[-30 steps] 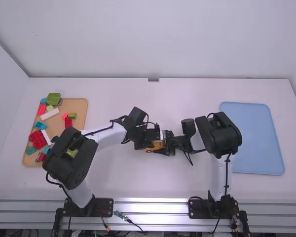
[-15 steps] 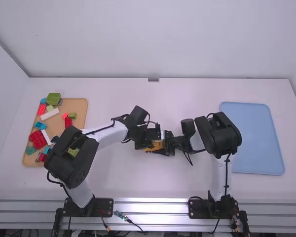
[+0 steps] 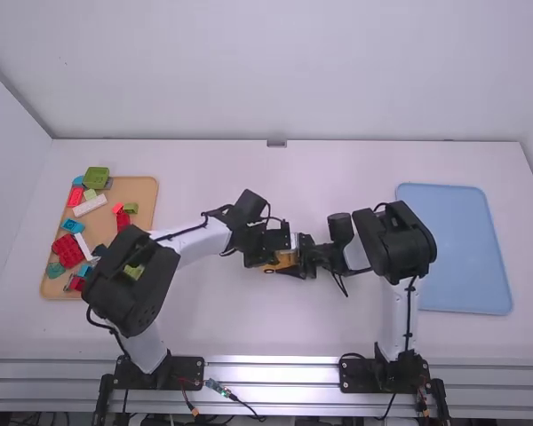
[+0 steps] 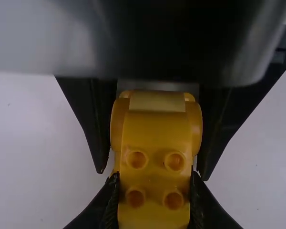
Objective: Assemble lego blocks to make yellow taxi
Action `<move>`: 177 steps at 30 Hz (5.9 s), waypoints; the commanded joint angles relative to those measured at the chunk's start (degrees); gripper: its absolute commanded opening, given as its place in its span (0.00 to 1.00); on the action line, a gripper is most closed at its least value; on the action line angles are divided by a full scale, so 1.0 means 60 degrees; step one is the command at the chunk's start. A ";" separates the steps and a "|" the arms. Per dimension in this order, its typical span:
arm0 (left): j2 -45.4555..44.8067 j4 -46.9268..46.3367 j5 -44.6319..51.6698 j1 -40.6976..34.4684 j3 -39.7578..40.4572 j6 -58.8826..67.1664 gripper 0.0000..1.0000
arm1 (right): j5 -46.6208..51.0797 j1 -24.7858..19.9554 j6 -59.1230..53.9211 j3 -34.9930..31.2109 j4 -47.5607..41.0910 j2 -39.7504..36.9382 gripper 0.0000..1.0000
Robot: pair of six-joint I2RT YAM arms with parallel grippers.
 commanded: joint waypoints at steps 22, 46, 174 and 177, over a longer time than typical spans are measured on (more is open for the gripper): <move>0.0095 0.0149 0.0033 -0.0189 -0.0310 -0.0117 0.43 | 0.1158 0.0168 -0.0157 -0.0106 -0.0120 0.0142 0.33; -0.1093 -0.0663 0.2685 0.1716 -0.0361 0.1337 0.99 | 0.1224 0.0171 -0.0153 -0.0106 -0.0127 0.0142 0.33; -1.3036 0.2479 -0.4060 0.4803 -0.9105 -0.8362 0.44 | 1.1142 -0.2694 0.8322 -0.5846 -0.7080 -1.5048 0.46; -1.3673 0.2479 -0.4060 0.4803 -0.9433 -0.8362 0.37 | 1.1142 -0.2694 0.8322 -0.6424 -0.7080 -1.5716 0.39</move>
